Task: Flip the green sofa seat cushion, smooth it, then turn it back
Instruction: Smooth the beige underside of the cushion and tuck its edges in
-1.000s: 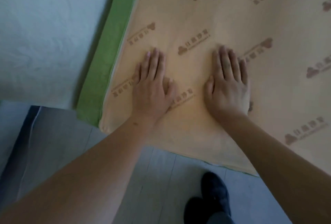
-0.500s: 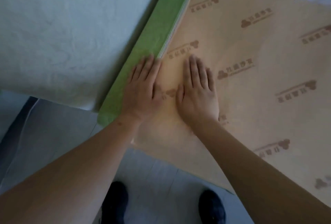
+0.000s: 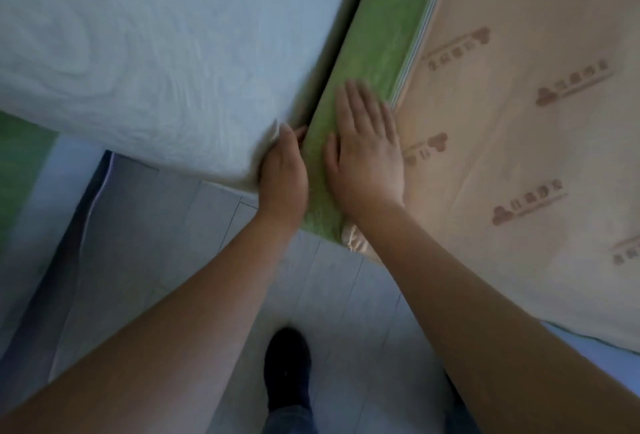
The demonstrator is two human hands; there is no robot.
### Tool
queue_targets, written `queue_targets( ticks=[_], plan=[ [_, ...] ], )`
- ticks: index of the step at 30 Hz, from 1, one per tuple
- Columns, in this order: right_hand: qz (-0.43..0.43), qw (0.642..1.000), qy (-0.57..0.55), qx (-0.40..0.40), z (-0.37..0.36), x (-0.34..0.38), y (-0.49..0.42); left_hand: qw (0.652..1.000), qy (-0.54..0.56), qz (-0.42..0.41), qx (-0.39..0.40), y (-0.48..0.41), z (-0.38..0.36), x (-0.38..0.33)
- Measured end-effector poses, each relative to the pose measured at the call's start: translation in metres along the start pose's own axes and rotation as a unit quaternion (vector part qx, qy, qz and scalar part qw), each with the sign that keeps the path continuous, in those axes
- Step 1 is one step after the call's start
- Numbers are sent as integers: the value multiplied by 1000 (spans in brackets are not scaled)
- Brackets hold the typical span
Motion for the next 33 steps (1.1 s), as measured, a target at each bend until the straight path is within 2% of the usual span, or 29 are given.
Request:
queue_targets(
  ticks=[1, 2, 3, 5, 6, 7, 8, 9, 10, 12, 13, 14, 16, 17, 20, 21, 24, 28, 31, 33],
  plan=[
    [-24, 999, -5, 47, -18, -2, 9, 999, 15, 12, 38, -1, -1, 5],
    [-46, 998, -18, 46, -20, -6, 11, 998, 13, 6, 55, -2, -4, 6],
    [-58, 998, -28, 11, -7, -5, 5, 998, -10, -20, 55, -3, -2, 2],
    [-25, 996, 4, -90, 32, -2, 1, 990, -86, -109, 17, 4, 0, -10],
    [7, 995, 28, -93, 35, -2, 8, 981, -130, -145, 6, 9, -5, -16],
    [17, 998, 39, -38, 27, -8, 20, 970, -171, -172, 3, 18, -14, -21],
    [0, 999, 34, 19, 12, -18, 34, 955, -219, -201, -13, 26, -21, -27],
    [-29, 998, 25, 41, 4, -29, 45, 934, -268, -234, -29, 35, -29, -33],
    [-43, 999, 14, 20, 8, -36, 48, 909, -314, -271, -48, 42, -38, -39],
    [-43, 996, 30, -78, 45, -51, 51, 865, -376, -322, -77, 51, -60, -43],
    [-17, 993, 39, -106, 56, -48, 48, 855, -393, -325, -94, 47, -59, -43],
    [2, 994, 51, -92, 53, -51, 53, 848, -405, -328, -99, 47, -60, -41],
    [-47, 998, 46, -13, 45, -87, 84, 835, -413, -354, -74, 62, -91, -42],
    [-65, 997, 32, -3, 42, -98, 90, 825, -424, -366, -73, 67, -100, -42],
    [-52, 992, 58, -95, 76, -113, 100, 803, -445, -385, -94, 77, -127, -41],
    [-58, 991, 70, -95, 81, -120, 106, 803, -449, -378, -103, 78, -133, -39],
    [-94, 994, 47, -18, 74, -151, 137, 785, -482, -373, -110, 94, -163, -34],
    [-68, 990, 76, -99, 121, -183, 164, 783, -468, -397, -102, 124, -223, -33],
    [-122, 991, 53, -23, 117, -232, 205, 789, -465, -392, -88, 145, -268, -30],
    [-116, 991, 36, -62, 137, -246, 216, 777, -469, -409, -98, 159, -294, -32]
  ],
)
Point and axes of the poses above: each hand's wrist, its own y-axis away from the middle knuckle, its own z-axis out of the back of the hand, x = y × z, the point moved 8 cm from there along -y, towards the middle knuckle, and after that the axes turned 15 degrees about z, right-handed, at the moved point
